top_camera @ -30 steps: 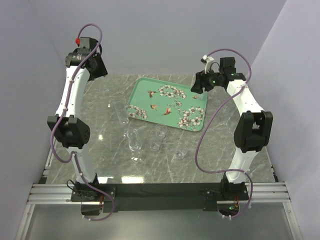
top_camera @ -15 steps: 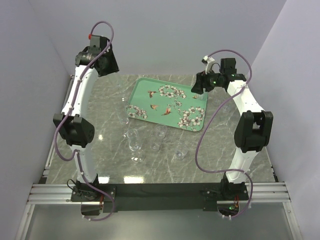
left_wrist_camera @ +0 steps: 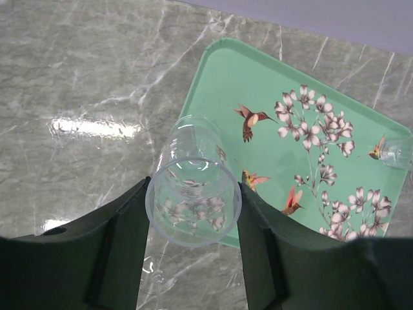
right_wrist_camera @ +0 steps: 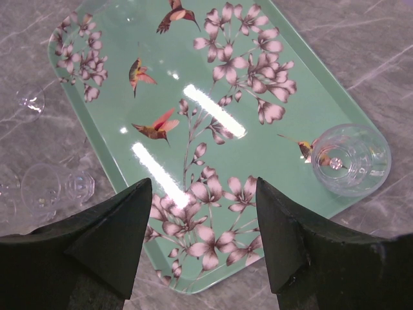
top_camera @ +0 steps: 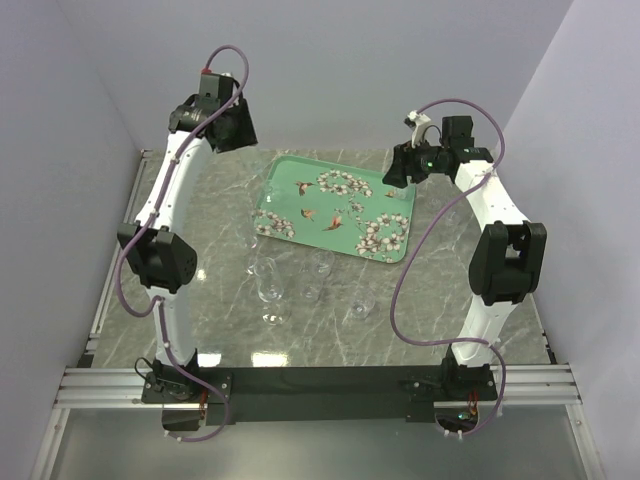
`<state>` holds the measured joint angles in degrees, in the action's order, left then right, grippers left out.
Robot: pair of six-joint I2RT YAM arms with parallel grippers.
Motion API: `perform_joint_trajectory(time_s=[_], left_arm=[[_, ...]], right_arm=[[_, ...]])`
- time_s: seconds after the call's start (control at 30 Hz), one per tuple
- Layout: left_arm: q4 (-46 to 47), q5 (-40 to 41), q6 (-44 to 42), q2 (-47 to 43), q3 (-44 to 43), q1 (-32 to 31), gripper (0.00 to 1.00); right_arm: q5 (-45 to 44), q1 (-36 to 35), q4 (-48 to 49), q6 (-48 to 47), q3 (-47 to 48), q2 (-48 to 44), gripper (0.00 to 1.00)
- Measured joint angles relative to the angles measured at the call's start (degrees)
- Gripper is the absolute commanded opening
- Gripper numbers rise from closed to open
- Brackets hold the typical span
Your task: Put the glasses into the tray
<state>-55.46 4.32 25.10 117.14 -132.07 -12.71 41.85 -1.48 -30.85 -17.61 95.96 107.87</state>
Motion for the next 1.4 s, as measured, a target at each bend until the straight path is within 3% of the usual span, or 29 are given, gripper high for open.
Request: perform_joint_trajectory(time_s=[0.5, 0.93, 1.4], left_arm=[[-0.5, 1.6, -2.6, 3.6, -1.5, -4.6, 0.27], [-2.7, 5.2, -4.9, 4.6, -3.0, -6.5, 0.39], [-2.2, 6.0, -4.9, 4.8, -3.0, -6.9, 0.67]], right_arm=[[0.5, 0.4, 0.1, 0.2, 0.0, 0.0, 0.73], [0.9, 0.4, 0.3, 0.3, 0.0, 0.0, 0.73], [0.9, 0.5, 0.6, 0.4, -0.8, 0.0, 0.73]])
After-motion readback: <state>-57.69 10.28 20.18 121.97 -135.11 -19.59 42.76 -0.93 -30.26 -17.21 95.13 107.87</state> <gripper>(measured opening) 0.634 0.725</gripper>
